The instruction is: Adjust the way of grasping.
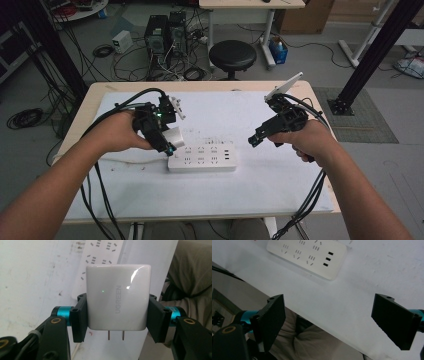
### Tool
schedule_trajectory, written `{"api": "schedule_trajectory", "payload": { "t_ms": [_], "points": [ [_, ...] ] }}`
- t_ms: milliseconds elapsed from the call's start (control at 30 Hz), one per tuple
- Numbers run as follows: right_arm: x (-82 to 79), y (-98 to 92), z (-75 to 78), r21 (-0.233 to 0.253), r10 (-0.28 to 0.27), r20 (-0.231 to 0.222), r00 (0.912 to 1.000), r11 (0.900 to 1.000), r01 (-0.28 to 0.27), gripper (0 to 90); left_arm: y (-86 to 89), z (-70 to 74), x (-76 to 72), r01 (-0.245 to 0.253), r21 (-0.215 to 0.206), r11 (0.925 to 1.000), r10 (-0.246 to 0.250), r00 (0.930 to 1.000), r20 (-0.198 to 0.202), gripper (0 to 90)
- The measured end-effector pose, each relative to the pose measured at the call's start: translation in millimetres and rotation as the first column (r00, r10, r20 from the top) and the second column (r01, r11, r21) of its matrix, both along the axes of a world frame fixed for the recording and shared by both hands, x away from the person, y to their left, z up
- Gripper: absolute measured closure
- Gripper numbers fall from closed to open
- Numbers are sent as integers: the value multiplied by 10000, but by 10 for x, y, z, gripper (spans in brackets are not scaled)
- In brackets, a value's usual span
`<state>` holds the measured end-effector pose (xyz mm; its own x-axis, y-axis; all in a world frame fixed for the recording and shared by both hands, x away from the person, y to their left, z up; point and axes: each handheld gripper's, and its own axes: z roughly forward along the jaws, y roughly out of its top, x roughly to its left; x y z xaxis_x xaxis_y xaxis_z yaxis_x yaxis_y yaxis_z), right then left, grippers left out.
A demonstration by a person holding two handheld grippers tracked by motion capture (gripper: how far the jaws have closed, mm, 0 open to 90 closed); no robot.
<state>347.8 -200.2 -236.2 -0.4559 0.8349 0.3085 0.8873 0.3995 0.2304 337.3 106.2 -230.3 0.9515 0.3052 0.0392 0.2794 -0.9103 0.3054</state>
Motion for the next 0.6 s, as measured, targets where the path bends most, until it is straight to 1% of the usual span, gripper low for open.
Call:
{"api": "schedule_trajectory", "payload": {
  "t_ms": [67, 167, 333, 400, 467, 500, 533, 567, 600],
  "points": [
    [-9, 26, -10, 175, 66, -79, 9999, 9998, -65, 118, -66, -1, -13, 148, -103, 9998, -148, 9999, 16, 425],
    [-25, 75, -30, 600, 87, -176, 9998, 9982, -77, 118, -165, -7, -25, 371, -191, 9991, -369, 9993, 108, 425],
    [-31, 137, -81, 1392, 86, -434, 9990, 9903, -25, 118, -311, -46, -40, 718, -371, 9967, -710, 9972, 216, 425],
    [-24, 156, -108, 1575, 39, -597, 9982, 9875, 56, 118, -362, -65, -49, 859, -390, 9955, -851, 9961, 232, 425],
    [-16, 167, -135, 1923, 35, -801, 9968, 9813, 120, 118, -403, -81, -59, 977, -444, 9942, -964, 9948, 321, 425],
    [-13, 172, -147, 2150, 17, -938, 9956, 9764, 186, 118, -421, -89, -63, 1028, -488, 9935, -1013, 9943, 325, 425],
    [-9, 174, -160, 2409, 19, -1056, 9944, 9703, 238, 118, -436, -99, -65, 1056, -546, 9929, -1039, 9940, 327, 425],
    [-5, 177, -182, 2731, -63, -1249, 9922, 9611, 405, 118, -450, -106, -64, 1119, -523, 9923, -1102, 9933, 350, 425],
    [-5, 177, -182, 2731, -63, -1249, 9922, 9611, 405, 118, -464, -116, -68, 1140, -515, 9921, -1121, 9930, 375, 425]
  ]
}}
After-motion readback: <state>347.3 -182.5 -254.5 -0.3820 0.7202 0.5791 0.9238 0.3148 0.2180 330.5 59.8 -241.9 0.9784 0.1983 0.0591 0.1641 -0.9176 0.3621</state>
